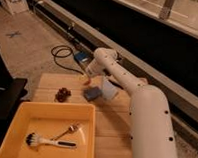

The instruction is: Place apple in metal cup

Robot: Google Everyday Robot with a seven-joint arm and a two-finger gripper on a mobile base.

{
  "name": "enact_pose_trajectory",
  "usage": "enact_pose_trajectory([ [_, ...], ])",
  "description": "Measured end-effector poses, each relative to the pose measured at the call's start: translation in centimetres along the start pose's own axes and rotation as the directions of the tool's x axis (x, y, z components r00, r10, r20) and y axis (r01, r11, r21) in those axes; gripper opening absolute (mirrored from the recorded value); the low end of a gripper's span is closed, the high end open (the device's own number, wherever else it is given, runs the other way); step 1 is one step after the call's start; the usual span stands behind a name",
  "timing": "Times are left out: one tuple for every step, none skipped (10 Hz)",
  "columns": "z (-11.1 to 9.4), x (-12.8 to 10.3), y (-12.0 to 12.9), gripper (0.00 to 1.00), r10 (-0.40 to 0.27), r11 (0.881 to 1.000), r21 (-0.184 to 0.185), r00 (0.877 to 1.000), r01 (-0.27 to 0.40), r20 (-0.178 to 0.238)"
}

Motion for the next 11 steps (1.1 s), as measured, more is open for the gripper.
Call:
enact_pose_trajectory([
  [-2.0, -0.2, 0.3, 0.0, 0.003, 1.0, -0.002, 1.0, -0.003, -0.004],
  [-4.9, -0.2, 0.3, 0.0, 0.013, 1.0, 0.004, 1.0, -0.013, -0.004],
  [-8.1, 0.8, -0.3, 0.0, 0.034, 0.999, 0.017, 0.999, -0.034, -0.006],
  [-10.0, 1.9, -0.8, 0.0, 0.052, 0.998, 0.027, 0.999, -0.051, -0.01],
  [-12.4, 3.7, -1.6, 0.0, 0.084, 0.996, 0.044, 0.996, -0.083, -0.015],
  [-13.9, 5.4, -2.2, 0.0, 0.114, 0.992, 0.053, 0.993, -0.113, -0.017],
  [-15.2, 7.5, -2.9, 0.0, 0.151, 0.987, 0.062, 0.988, -0.15, -0.022],
  [-16.7, 9.8, -3.8, 0.0, 0.198, 0.978, 0.076, 0.98, -0.195, -0.029],
  [-17.7, 12.1, -4.4, 0.0, 0.247, 0.966, 0.089, 0.968, -0.243, -0.036],
  [-18.4, 13.9, -4.9, 0.0, 0.276, 0.957, 0.101, 0.96, -0.272, -0.036],
  [-18.8, 14.7, -5.1, 0.0, 0.288, 0.953, 0.107, 0.957, -0.283, -0.035],
])
